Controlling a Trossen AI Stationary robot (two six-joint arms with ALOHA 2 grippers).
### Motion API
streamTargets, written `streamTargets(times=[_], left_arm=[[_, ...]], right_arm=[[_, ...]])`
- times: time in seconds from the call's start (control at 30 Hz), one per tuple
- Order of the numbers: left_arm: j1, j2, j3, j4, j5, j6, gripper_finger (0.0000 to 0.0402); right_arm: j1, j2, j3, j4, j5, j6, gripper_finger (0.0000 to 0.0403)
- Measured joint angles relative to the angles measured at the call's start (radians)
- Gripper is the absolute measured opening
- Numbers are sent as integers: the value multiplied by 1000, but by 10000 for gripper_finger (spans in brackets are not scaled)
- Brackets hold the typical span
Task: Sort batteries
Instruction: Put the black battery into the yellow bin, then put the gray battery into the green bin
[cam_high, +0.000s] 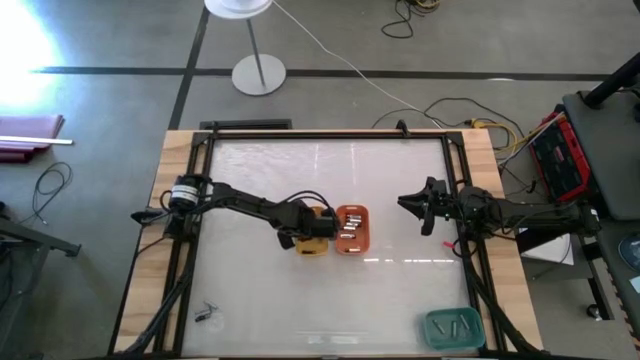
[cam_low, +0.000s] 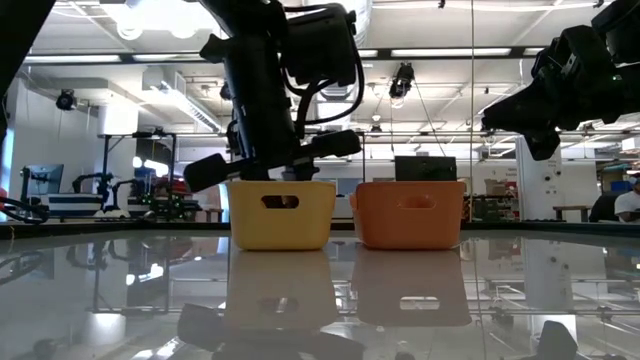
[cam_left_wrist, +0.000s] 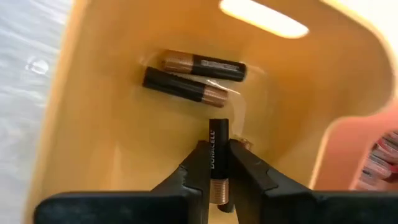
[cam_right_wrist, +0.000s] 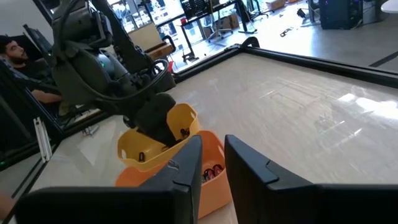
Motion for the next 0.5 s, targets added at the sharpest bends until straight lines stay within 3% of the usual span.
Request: streamTargets(times=[0.37, 0.5], left_arm=[[-7, 0, 36, -3, -31, 3, 113], [-7, 1, 57, -16, -102, 126, 138]], right_arm=[[0, 0, 0, 0, 0, 0, 74], [0, 0, 0, 0, 0, 0, 83]])
